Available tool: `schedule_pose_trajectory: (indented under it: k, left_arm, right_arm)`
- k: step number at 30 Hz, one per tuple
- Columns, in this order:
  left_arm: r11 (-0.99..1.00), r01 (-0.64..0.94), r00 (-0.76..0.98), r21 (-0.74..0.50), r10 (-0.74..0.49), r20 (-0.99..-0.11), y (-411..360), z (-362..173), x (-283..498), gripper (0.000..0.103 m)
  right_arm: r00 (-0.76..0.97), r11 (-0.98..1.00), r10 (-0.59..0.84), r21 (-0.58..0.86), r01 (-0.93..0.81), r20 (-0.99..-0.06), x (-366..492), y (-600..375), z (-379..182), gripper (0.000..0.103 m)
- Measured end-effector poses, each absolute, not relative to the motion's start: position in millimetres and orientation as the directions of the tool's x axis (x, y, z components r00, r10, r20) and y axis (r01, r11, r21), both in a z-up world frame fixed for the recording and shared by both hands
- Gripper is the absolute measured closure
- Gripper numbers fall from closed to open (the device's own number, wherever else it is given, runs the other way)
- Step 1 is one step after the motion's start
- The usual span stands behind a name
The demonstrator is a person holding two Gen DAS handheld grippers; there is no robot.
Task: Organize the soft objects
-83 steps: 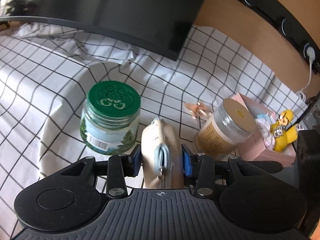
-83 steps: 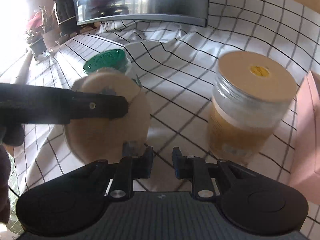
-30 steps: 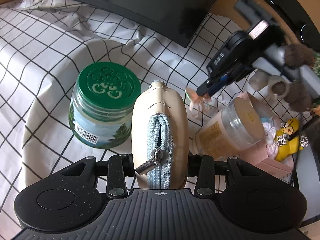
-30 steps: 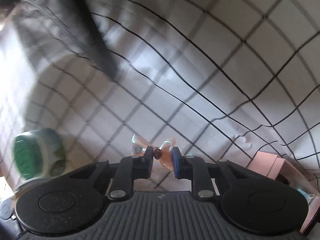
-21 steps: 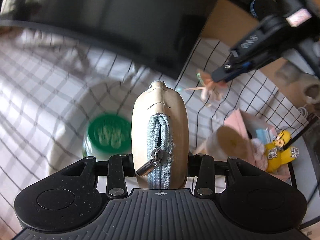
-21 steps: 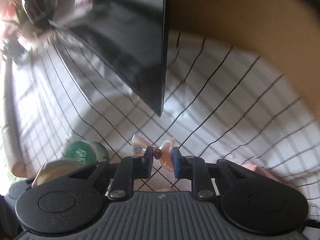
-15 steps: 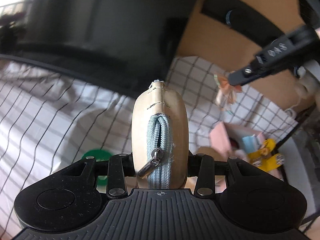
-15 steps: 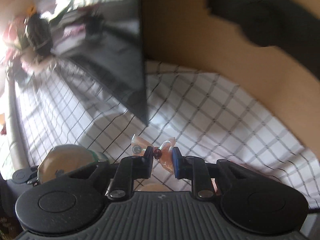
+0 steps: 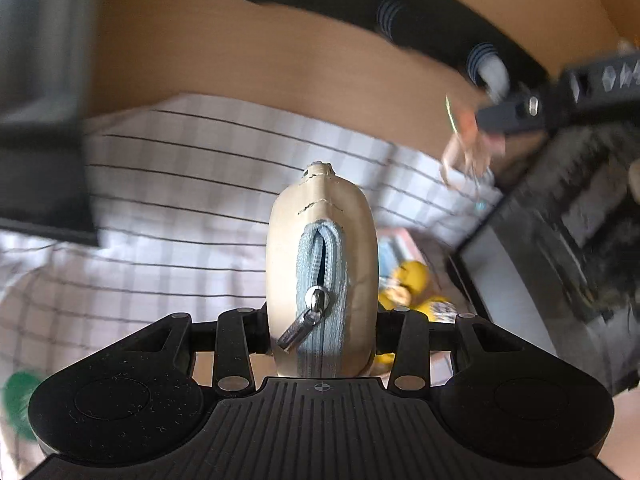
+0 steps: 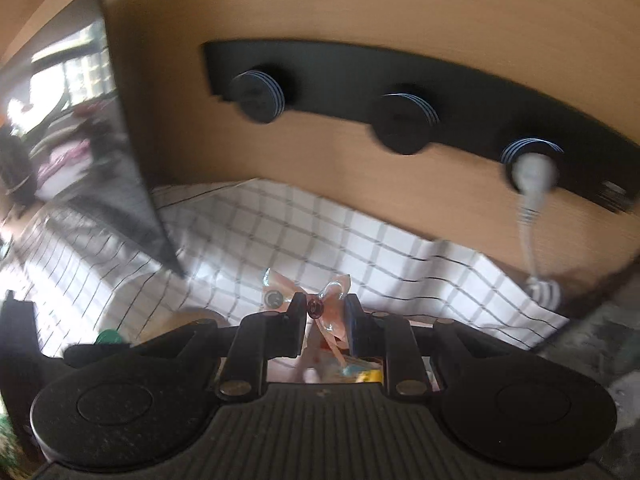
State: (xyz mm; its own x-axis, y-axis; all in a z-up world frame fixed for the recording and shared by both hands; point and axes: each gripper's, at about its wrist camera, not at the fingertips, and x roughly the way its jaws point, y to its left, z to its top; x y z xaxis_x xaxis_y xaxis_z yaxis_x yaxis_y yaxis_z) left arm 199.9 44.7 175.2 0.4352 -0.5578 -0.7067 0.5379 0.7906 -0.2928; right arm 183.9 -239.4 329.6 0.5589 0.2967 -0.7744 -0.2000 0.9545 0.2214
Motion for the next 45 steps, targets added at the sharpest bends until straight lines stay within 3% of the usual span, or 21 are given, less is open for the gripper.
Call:
schedule_pose_trajectory:
  k: [4,9,11,15,25,30,34,39,45]
  left_arm:
    - [0.759,0.608,0.418,-0.235,-0.557,-0.717,-7.8,163.8,212.2,0.059]
    - [0.667,0.742,0.507,0.069,-0.491,-0.709,-70.0,145.1,228.0,0.059]
    - [0.617,0.777,0.493,0.12,-0.479,-0.726,-84.8,129.5,236.2,0.059]
    - [0.541,0.836,0.397,0.093,-0.479,-0.783,-93.2,101.1,253.8,0.058]
    - [0.482,0.872,0.253,-0.08,-0.585,-0.771,-83.2,94.8,284.7,0.06]
    - [0.459,0.883,0.209,-0.097,-0.57,-0.794,-82.7,82.8,277.8,0.061]
    - [0.523,0.847,0.261,-0.095,-0.564,-0.783,-69.8,98.0,267.2,0.061]
    - [0.651,0.754,0.41,-0.094,-0.577,-0.706,-33.1,131.7,242.6,0.061]
    - [0.711,0.697,0.53,-0.091,-0.597,-0.602,15.9,147.6,173.4,0.061]
  right_arm:
    - [0.605,0.971,0.234,0.208,-0.114,-0.761,185.9,-262.2,320.4,0.083]
    - [0.622,0.971,0.2,0.238,-0.022,-0.757,193.1,-289.1,296.0,0.083]
    - [0.614,0.964,0.2,0.265,0.016,-0.763,198.1,-298.0,279.2,0.083]
    - [0.577,0.935,0.236,0.346,0.085,-0.782,209.9,-309.6,241.8,0.083]
    - [0.393,0.921,0.271,0.356,0.161,-0.879,250.3,-301.1,139.8,0.083]
    - [0.237,0.908,0.329,0.375,0.186,-0.914,257.8,-295.2,100.8,0.071]
    - [0.277,0.871,0.362,0.429,0.238,-0.89,248.0,-308.4,117.1,0.067]
    - [0.468,0.844,0.346,0.487,0.223,-0.813,212.5,-321.1,177.6,0.043]
    - [0.668,0.867,0.299,0.486,0.108,-0.682,144.2,-306.6,217.0,0.029]
